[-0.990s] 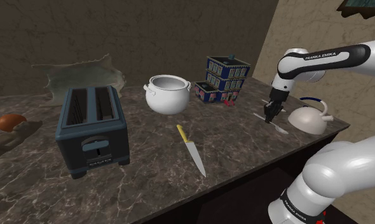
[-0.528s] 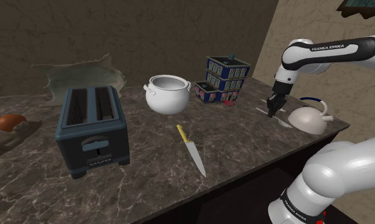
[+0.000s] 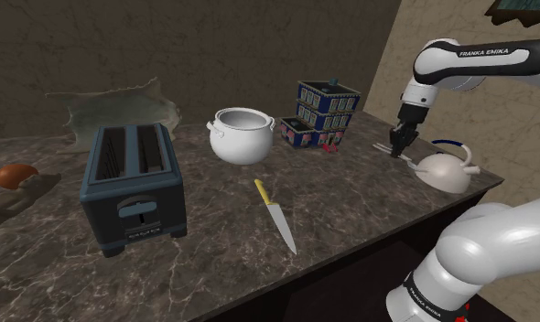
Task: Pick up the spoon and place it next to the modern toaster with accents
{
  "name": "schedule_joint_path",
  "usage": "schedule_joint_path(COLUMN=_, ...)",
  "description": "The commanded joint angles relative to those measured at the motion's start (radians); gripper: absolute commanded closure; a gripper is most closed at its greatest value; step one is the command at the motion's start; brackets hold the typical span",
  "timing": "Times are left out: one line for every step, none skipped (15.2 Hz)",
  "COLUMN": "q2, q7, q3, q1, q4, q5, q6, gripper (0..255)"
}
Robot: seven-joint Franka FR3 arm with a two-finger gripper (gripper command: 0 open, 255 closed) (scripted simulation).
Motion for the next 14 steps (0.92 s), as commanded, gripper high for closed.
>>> schedule_joint_path(q2=-0.006, q7=0.003, q3=0.006, q1=0.001, q4=0.022, q5=0.003, q6=-0.028, gripper=255)
schedule_joint_path(q2=-0.006, q7=0.004, q3=0.009, q1=0.002, q4=0.034, q5=0.005, q6=-0.041, gripper=255)
schedule_joint_path(q2=-0.006, q7=0.005, q3=0.011, q1=0.002, q4=0.047, q5=0.006, q6=-0.054, gripper=255)
schedule_joint_path(q2=-0.006, q7=0.006, q3=0.013, q1=0.003, q4=0.061, q5=0.008, q6=-0.068, gripper=255)
schedule_joint_path(q2=-0.006, q7=0.006, q3=0.016, q1=0.004, q4=0.074, q5=0.01, q6=-0.081, gripper=255)
schedule_joint_path(q2=-0.006, q7=0.007, q3=0.018, q1=0.005, q4=0.088, q5=0.011, q6=-0.094, gripper=255)
schedule_joint_path(q2=-0.005, q7=0.008, q3=0.02, q1=0.006, q4=0.101, q5=0.013, q6=-0.107, gripper=255)
schedule_joint_path(q2=-0.004, q7=0.008, q3=0.022, q1=0.007, q4=0.115, q5=0.015, q6=-0.12, gripper=255)
schedule_joint_path(q2=-0.003, q7=0.009, q3=0.023, q1=0.008, q4=0.129, q5=0.016, q6=-0.133, gripper=255)
schedule_joint_path(q2=-0.002, q7=0.009, q3=0.025, q1=0.009, q4=0.143, q5=0.018, q6=-0.146, gripper=255)
schedule_joint_path(q2=0.0, q7=0.01, q3=0.027, q1=0.01, q4=0.158, q5=0.02, q6=-0.159, gripper=255)
schedule_joint_path(q2=0.001, q7=0.01, q3=0.029, q1=0.011, q4=0.173, q5=0.021, q6=-0.172, gripper=255)
schedule_joint_path(q2=0.003, q7=0.011, q3=0.03, q1=0.012, q4=0.187, q5=0.023, q6=-0.185, gripper=255)
schedule_joint_path(q2=0.006, q7=0.011, q3=0.032, q1=0.013, q4=0.202, q5=0.025, q6=-0.198, gripper=255)
